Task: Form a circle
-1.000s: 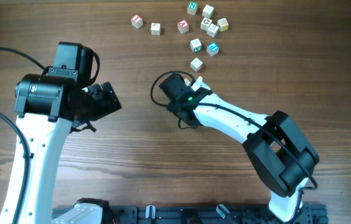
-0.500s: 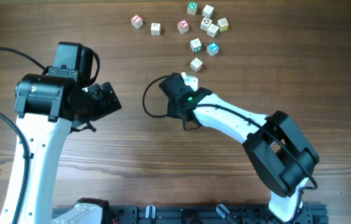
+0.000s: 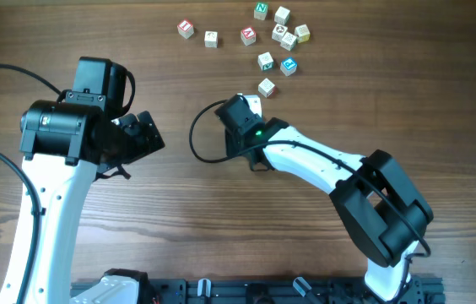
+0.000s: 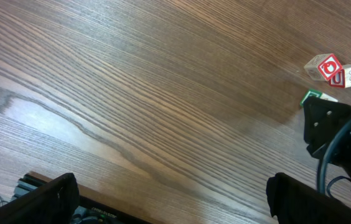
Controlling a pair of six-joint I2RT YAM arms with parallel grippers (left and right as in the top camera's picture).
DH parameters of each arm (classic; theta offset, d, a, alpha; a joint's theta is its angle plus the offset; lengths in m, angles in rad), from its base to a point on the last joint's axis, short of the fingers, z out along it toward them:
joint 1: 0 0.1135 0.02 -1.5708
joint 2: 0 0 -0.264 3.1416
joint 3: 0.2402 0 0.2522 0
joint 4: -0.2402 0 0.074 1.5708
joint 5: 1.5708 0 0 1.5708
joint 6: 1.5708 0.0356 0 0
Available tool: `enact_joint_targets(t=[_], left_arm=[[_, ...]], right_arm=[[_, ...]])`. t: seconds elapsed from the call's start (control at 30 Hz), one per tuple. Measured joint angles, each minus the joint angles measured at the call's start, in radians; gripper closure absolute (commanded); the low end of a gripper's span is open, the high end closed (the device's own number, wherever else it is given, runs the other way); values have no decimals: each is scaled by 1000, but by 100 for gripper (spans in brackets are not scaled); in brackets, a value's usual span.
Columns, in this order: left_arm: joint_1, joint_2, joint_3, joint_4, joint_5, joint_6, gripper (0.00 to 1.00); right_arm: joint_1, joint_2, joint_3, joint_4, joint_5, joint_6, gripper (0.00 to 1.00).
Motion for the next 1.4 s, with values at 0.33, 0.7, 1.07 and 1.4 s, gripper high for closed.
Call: enact_joint_targets(t=[0.33, 0.7, 1.07, 1.4], left_arm=[[0, 0, 0, 0, 0, 0, 0], [0, 0, 0, 0, 0, 0, 0], [0, 0, 0, 0, 0, 0, 0], [0, 0, 0, 0, 0, 0, 0]], right_arm=[[-50, 0, 0, -21, 2, 90, 71], [-50, 0, 0, -17, -2, 88, 78], [-48, 0, 0, -5, -12, 88, 76], [-34, 13, 0, 14, -54, 146, 75]])
